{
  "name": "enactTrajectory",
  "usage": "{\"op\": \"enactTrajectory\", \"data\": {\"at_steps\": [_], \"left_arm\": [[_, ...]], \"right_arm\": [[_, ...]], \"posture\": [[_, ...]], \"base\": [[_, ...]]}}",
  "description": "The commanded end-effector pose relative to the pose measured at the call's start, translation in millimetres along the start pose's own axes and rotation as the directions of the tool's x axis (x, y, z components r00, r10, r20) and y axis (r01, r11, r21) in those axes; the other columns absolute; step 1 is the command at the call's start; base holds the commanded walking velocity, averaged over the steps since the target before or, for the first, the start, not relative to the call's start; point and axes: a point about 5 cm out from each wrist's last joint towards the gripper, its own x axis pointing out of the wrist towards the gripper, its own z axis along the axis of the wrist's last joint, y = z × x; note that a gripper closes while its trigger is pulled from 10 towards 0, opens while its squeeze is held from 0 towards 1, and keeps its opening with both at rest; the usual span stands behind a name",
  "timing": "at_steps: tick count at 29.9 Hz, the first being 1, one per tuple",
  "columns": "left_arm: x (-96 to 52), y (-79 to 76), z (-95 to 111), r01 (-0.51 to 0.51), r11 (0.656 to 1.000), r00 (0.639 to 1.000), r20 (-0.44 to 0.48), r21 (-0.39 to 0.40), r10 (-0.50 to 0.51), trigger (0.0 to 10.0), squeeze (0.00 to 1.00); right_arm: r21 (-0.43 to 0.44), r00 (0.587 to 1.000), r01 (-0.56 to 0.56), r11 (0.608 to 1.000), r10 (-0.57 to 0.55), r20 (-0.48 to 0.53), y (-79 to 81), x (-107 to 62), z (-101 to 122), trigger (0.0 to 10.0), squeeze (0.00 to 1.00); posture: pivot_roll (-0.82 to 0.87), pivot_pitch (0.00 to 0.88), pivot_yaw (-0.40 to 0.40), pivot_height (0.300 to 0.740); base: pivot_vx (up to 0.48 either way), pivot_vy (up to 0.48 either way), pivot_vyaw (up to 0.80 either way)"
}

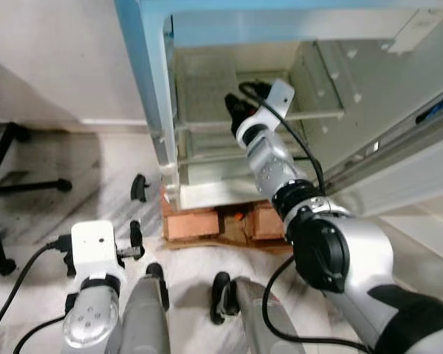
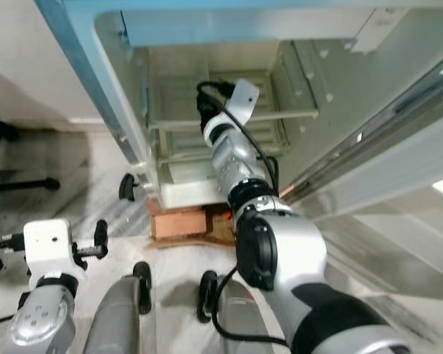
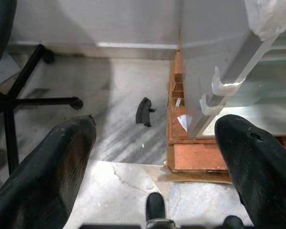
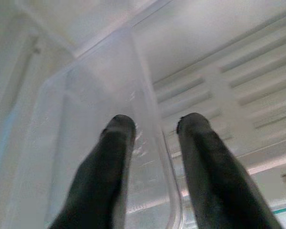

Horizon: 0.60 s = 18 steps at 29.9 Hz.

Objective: Restocking fridge

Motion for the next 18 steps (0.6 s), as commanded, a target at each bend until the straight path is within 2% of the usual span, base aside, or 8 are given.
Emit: {"op": "enactTrajectory", "data": {"at_steps": [1,9,18], "left_arm": [[-1.5,1.2,-7,-0.009,1.000,0.999,-0.040,0.004,0.009,10.0,0.00],[7.2,0.8,-4,-0.006,1.000,1.000,-0.022,0.003,0.006,10.0,0.00],[19.1,-4.0,1,0.006,1.000,1.000,0.006,0.002,-0.006,10.0,0.00]], "right_arm": [[-0.020,1.000,0.008,1.000,-0.008,-0.003,0.8,0.6,1,10.0,1.00],[-0.013,0.999,0.015,1.000,-0.015,0.051,-9.5,1.9,19,10.0,1.00],[-0.097,0.997,0.010,0.995,-0.002,0.080,-29.6,-1.4,32,10.0,1.00]], "posture": [[0.25,0.363,-0.141,0.740],[0.25,0.327,-0.137,0.740],[0.23,0.291,-0.131,0.740]], "base": [[0.000,0.000,0.00],[0.000,0.000,0.00],[0.000,0.000,0.00]]}}
